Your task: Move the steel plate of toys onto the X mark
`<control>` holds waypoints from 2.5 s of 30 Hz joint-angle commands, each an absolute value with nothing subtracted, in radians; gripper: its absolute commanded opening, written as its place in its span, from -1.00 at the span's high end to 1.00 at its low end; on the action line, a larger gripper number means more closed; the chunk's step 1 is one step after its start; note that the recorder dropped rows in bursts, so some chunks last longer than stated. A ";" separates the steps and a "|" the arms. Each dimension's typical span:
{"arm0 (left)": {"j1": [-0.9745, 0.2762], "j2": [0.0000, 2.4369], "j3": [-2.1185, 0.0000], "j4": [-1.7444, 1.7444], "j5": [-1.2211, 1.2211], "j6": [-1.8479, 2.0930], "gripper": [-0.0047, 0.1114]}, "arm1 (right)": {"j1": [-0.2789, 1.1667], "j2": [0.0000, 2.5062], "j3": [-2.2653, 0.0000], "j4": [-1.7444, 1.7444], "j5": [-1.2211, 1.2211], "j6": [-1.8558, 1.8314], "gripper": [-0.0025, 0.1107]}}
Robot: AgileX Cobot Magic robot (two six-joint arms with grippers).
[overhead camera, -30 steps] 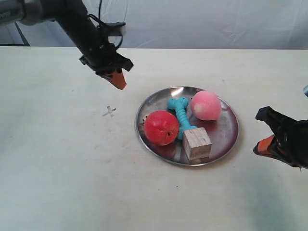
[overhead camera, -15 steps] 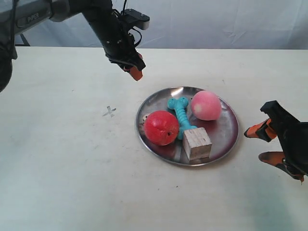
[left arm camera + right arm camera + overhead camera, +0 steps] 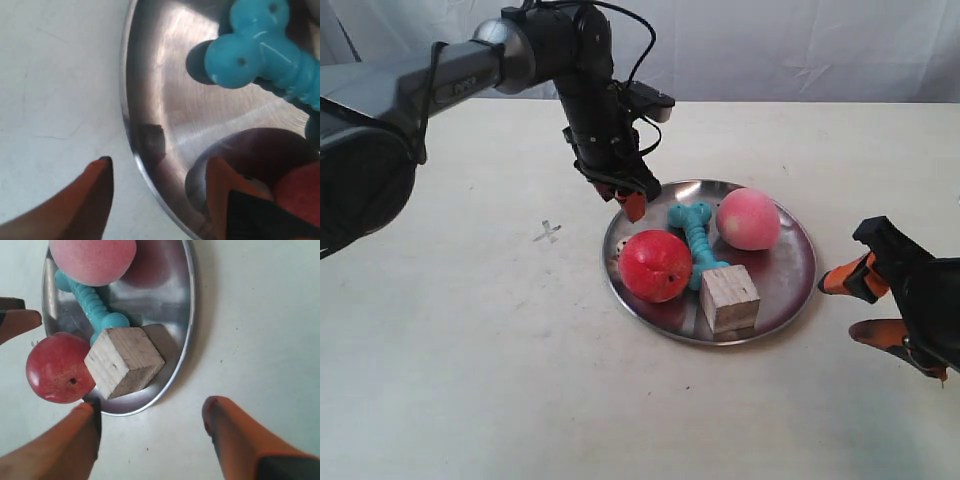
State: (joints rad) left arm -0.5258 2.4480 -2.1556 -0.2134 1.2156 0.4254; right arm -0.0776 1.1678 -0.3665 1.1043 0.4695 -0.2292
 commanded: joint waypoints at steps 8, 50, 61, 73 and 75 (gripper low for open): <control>-0.529 2.473 -2.161 -0.267 1.221 0.351 -0.02 | -0.078 1.163 -0.361 1.104 0.463 -0.278 -0.13; -0.458 2.544 -2.161 -0.459 1.221 0.291 -0.02 | -0.078 1.163 -0.306 1.162 0.354 -0.320 -0.13; -0.458 2.544 -2.161 -0.457 1.221 0.293 -0.02 | -0.078 1.425 -0.421 1.293 0.353 -0.586 -0.13; -0.458 2.544 -2.161 -0.427 1.221 0.286 -0.02 | -0.080 1.705 -0.720 1.124 0.610 -0.593 -0.13; -0.458 2.544 -2.161 -0.427 1.221 0.286 -0.02 | -0.080 1.720 -0.738 1.077 0.616 -0.552 -0.13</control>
